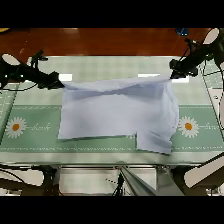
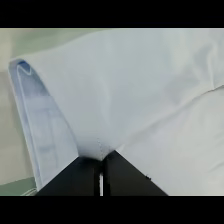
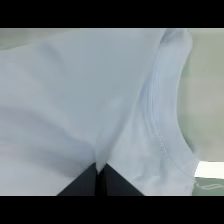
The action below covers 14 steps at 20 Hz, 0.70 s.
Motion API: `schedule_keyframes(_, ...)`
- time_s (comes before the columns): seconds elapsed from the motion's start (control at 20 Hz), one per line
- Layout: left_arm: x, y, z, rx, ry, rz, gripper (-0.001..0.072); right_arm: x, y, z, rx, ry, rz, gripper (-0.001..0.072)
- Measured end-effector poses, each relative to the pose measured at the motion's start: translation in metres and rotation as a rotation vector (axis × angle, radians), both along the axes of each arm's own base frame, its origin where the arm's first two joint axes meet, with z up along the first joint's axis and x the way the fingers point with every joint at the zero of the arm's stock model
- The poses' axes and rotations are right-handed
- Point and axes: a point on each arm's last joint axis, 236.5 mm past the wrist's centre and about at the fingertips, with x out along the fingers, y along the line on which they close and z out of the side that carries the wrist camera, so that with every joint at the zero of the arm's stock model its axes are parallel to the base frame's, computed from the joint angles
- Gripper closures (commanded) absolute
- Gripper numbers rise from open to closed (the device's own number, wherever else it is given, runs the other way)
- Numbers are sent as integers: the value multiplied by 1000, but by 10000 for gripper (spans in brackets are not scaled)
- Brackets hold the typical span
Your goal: Fold the shirts.
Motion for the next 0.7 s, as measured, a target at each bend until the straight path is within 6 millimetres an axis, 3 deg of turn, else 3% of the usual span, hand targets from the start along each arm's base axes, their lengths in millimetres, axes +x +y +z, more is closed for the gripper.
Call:
schedule_keyframes(0.6, -7, 10, -14, 30, 59, 16, 669, -13, -21, -34, -83, 118, -23, 689)
schedule_keyframes(0.7, -7, 12, -15, 36, 60, 16, 631, -13, -22, -36, -88, 122, -27, 684)
